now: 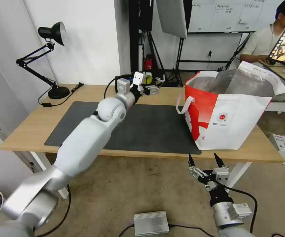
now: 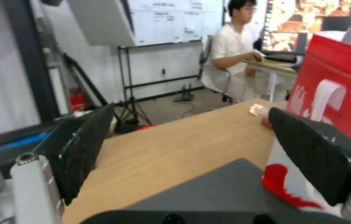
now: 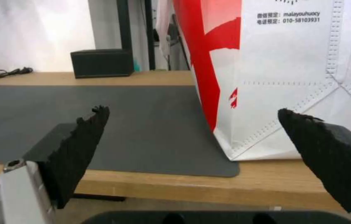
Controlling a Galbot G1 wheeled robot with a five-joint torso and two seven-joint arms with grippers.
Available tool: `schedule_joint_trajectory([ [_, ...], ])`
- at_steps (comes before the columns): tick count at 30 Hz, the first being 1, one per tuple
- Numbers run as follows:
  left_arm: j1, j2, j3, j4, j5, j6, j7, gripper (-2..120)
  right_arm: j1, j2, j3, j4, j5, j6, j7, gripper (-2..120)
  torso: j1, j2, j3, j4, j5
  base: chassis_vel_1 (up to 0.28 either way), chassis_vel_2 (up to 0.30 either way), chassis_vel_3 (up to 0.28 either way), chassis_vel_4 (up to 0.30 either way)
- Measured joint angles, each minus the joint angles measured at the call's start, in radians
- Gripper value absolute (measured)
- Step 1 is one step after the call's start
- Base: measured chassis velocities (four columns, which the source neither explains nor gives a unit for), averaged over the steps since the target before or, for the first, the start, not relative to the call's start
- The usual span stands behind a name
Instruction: Pick up the trash from the table and place it into the takeout bag.
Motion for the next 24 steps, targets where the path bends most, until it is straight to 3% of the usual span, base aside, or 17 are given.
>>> schedule_joint_trajectory([
  [13,0.306,0.065,-0.209,-0.228,0.101,0.038,-0.018,100,0.0,0.0,0.0,0.0,0.0,0.0,0.0,100,0.0,0.0,0.0,0.0003,-0.0001,0.0,0.0,0.0,0.0],
  [24,0.51,0.014,-0.352,-0.344,0.221,0.041,0.012,100,0.0,0.0,0.0,0.0,0.0,0.0,0.0,100,0.0,0.0,0.0,0.0001,0.0,0.0,0.0,0.0,0.0],
])
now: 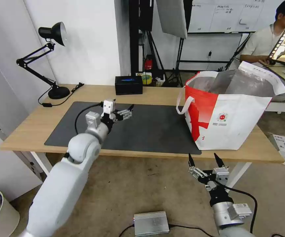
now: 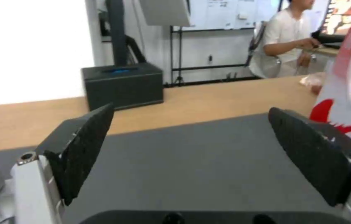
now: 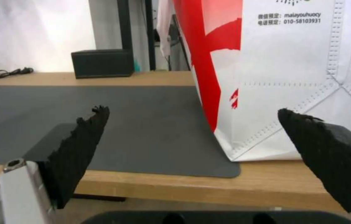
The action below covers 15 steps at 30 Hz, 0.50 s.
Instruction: Pick up the trash from the table and place it into the takeout bag.
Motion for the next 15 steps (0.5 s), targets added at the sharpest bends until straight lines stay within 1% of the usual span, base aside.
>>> schedule_joint_trajectory([
  [1,0.027,-0.011,-0.023,-0.013,0.017,-0.002,0.008,100,0.0,0.0,0.0,0.0,0.0,0.0,0.0,100,0.0,0.0,0.0,0.0,0.0,0.0,0.0,0.0,0.0],
  [2,0.027,-0.011,-0.023,-0.013,0.017,-0.002,0.008,100,0.0,0.0,0.0,0.0,0.0,0.0,0.0,100,0.0,0.0,0.0,0.0,0.0,0.0,0.0,0.0,0.0],
  [3,0.064,-0.024,-0.051,-0.031,0.035,-0.005,0.019,100,0.0,0.0,0.0,0.0,0.0,0.0,0.0,100,0.0,0.0,0.0,0.0003,-0.0001,0.0,0.0,0.0,0.0],
  [6,0.132,-0.051,-0.103,-0.07,0.075,-0.021,0.043,100,0.0,0.0,0.0,0.0,0.0,0.0,0.0,100,0.0,0.0,0.0,0.0002,-0.0001,0.0,0.0,0.0,0.0],
  [7,0.132,-0.051,-0.103,-0.07,0.075,-0.021,0.043,100,0.0,0.0,0.0,0.0,0.0,0.0,0.0,100,0.0,0.0,0.0,0.0002,-0.0001,0.0,0.0,0.0,0.0],
  [9,0.174,-0.071,-0.146,-0.105,0.094,-0.027,0.054,100,0.0,0.0,0.0,0.0,0.0,0.0,0.0,100,0.0,0.0,0.0,0.0,0.0002,0.0,0.0,0.0,0.0],
  [12,0.202,-0.082,-0.166,-0.126,0.098,-0.033,0.059,100,0.0,0.0,0.0,0.0,0.0,0.0,0.0,100,0.0,0.0,0.0,0.0,0.0001,0.0,0.0,0.0,0.0],
  [13,0.237,-0.096,-0.183,-0.146,0.101,-0.051,0.061,100,0.0,0.0,0.0,0.0,0.0,0.0,0.0,100,0.0,0.0,0.0,0.0001,0.0,0.0,0.0,0.0,0.0],
  [14,0.237,-0.096,-0.183,-0.146,0.101,-0.051,0.061,100,0.0,0.0,0.0,0.0,0.0,0.0,0.0,100,0.0,0.0,0.0,0.0001,0.0,0.0,0.0,0.0,0.0],
  [15,0.261,-0.105,-0.194,-0.158,0.108,-0.062,0.066,100,0.0,0.0,0.0,0.0,0.0,0.0,0.0,100,0.0,0.0,0.0,0.0,0.0,0.0,0.0,0.0,0.0],
])
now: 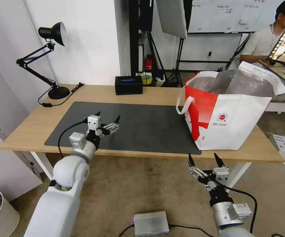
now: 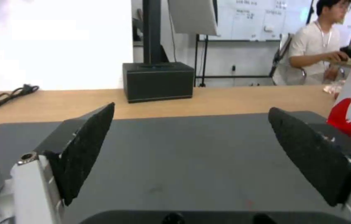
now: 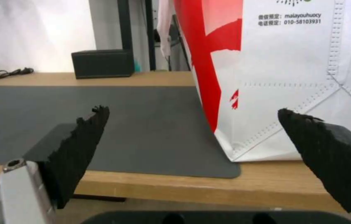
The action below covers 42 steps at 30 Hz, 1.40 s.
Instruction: Pick up the trash from the table and place it into the takeout bag.
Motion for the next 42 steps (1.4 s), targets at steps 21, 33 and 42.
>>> schedule_joint_trajectory([
  [21,0.29,-0.078,-0.114,-0.116,0.065,-0.147,0.102,100,0.0,0.0,0.0,0.0,0.0,0.0,0.0,100,0.0,0.0,0.0,0.0001,0.0,0.0,0.0,0.0,0.0],
  [33,0.338,-0.084,-0.126,-0.106,0.067,-0.22,0.11,100,0.0,0.0,0.0,0.0,0.0,0.0,0.0,100,0.0,0.0,0.0,0.0001,0.0001,0.0,0.0,0.0,0.0],
  [42,0.357,-0.093,-0.137,-0.087,0.082,-0.248,0.132,100,0.0,0.0,0.0,0.0,0.0,0.0,0.0,100,0.0,0.0,0.0,0.0001,0.0001,0.0,0.0,0.0,0.0],
])
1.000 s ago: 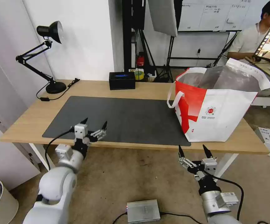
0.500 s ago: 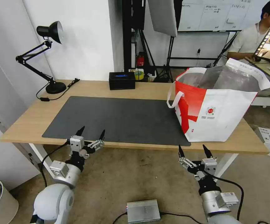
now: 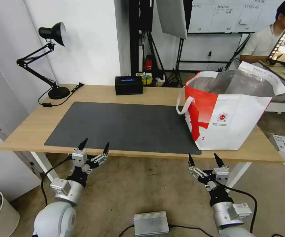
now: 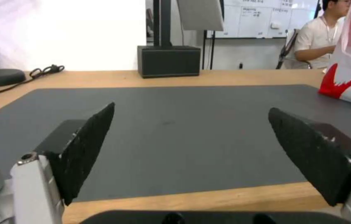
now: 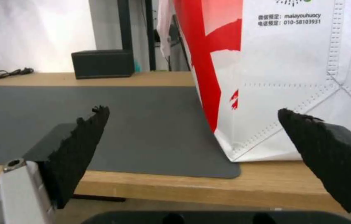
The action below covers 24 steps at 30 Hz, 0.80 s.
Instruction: Pick up the trash from the table and place it into the takeout bag.
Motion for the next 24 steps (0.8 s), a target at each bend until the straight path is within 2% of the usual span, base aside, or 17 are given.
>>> schedule_joint_trajectory([
  [11,-0.002,-0.014,0.009,0.024,0.002,-0.036,0.006,100,0.0,0.0,0.0,0.0,0.0,0.0,0.0,100,0.0,0.0,0.0,0.0,0.0,0.0,0.0,0.0,0.0],
  [24,-0.003,-0.016,0.01,0.026,0.011,-0.036,0.006,100,0.0,0.0,0.0,0.0,0.0,0.0,0.0,100,0.0,0.0,0.0,0.0,0.0,0.0,0.0,0.0,0.0],
])
